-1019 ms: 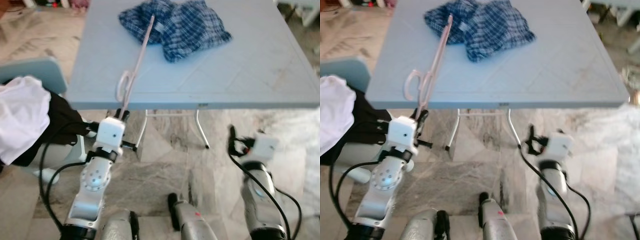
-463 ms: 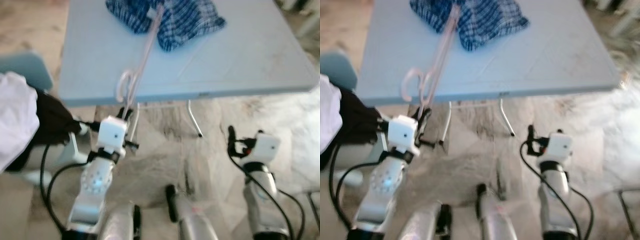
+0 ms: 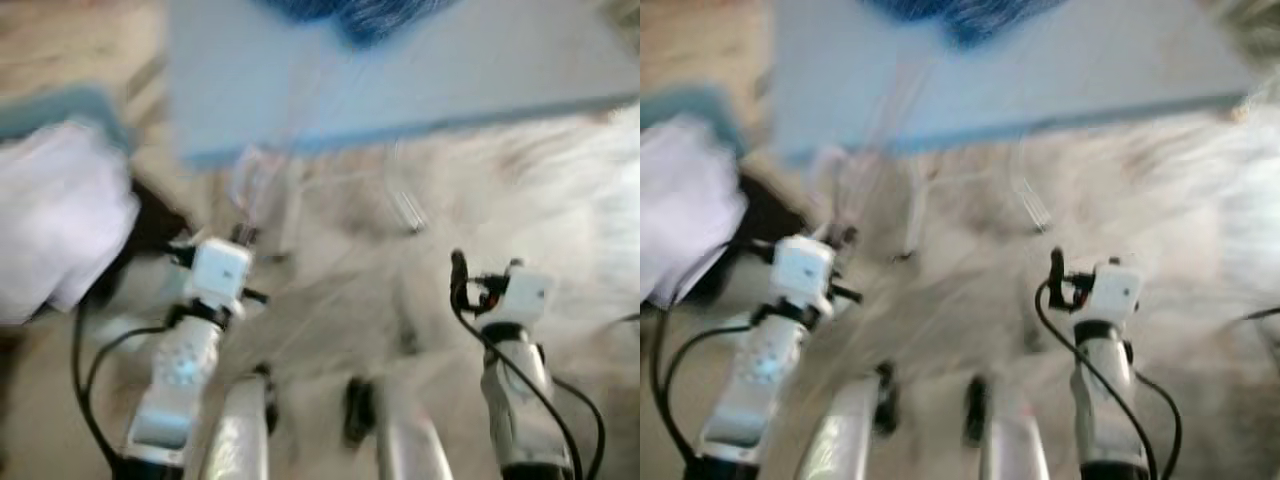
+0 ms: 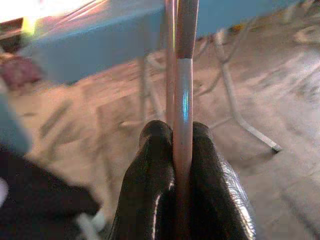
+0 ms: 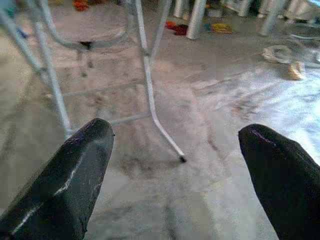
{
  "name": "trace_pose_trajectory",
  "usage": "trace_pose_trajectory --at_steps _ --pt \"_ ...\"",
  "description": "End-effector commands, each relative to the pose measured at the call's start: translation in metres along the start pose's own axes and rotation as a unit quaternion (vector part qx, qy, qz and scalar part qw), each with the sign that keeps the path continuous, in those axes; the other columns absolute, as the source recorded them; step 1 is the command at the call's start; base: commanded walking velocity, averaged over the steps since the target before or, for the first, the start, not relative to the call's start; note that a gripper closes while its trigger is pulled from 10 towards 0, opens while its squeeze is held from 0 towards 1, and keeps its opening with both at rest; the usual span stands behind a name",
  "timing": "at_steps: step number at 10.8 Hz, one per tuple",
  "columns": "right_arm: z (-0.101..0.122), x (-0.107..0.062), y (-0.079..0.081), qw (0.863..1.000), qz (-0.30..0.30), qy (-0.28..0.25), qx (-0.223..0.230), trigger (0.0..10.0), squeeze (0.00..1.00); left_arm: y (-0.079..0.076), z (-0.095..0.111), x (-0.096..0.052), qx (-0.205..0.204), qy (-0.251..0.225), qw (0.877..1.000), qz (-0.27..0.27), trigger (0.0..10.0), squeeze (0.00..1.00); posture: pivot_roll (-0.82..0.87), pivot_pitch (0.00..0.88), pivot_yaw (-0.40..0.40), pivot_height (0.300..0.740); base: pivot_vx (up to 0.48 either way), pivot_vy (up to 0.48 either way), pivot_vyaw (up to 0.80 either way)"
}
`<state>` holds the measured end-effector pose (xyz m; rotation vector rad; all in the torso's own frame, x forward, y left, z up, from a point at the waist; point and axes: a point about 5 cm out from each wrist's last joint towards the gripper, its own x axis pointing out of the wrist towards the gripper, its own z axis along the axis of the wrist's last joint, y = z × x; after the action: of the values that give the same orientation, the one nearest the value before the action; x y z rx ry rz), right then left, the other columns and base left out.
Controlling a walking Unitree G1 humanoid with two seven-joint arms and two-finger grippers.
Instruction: Hang hanger
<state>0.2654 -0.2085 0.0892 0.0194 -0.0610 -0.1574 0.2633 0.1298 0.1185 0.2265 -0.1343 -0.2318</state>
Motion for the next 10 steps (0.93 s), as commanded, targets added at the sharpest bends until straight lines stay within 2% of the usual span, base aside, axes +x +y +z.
trace_pose_trajectory --at_steps 1,3,4,7,9,10 --pt "-0.010 -0.005 -0.009 1.000 -0.021 0.021 -0.004 10.0 0.00 -0.006 -0.004 0.001 -0.005 0.011 1.000 -0.010 10.0 0.00 0.01 0.322 0.013 0.740 0.000 0.000 0.00" --pt "-0.009 -0.001 -0.010 1.000 -0.027 0.014 -0.001 10.0 0.00 -0.005 -0.004 0.006 0.000 0.009 1.000 -0.016 10.0 0.00 0.01 0.286 0.027 0.740 0.000 0.000 0.00" --pt "-0.010 0.003 -0.011 0.999 -0.038 0.009 0.002 10.0 0.00 -0.005 -0.004 0.013 -0.012 0.004 1.000 -0.022 10.0 0.00 0.00 0.222 0.042 0.740 0.000 0.000 0.00" --pt "-0.004 0.016 -0.008 0.999 -0.036 -0.011 -0.004 10.0 0.00 -0.001 -0.004 0.027 -0.018 -0.005 1.000 -0.009 10.0 0.00 0.00 0.158 0.040 0.740 0.000 0.000 0.00" --pt "-0.003 0.018 -0.016 0.999 -0.038 -0.023 -0.005 10.0 0.00 0.007 -0.017 0.021 -0.016 0.011 1.000 0.011 10.0 0.00 0.00 0.094 0.032 0.740 0.000 0.000 0.00" --pt "-0.001 0.021 -0.014 0.999 -0.031 -0.027 -0.008 10.0 0.00 0.005 -0.022 0.020 -0.026 0.021 0.999 -0.005 10.0 0.00 0.00 0.087 0.030 0.740 0.000 0.000 0.00"
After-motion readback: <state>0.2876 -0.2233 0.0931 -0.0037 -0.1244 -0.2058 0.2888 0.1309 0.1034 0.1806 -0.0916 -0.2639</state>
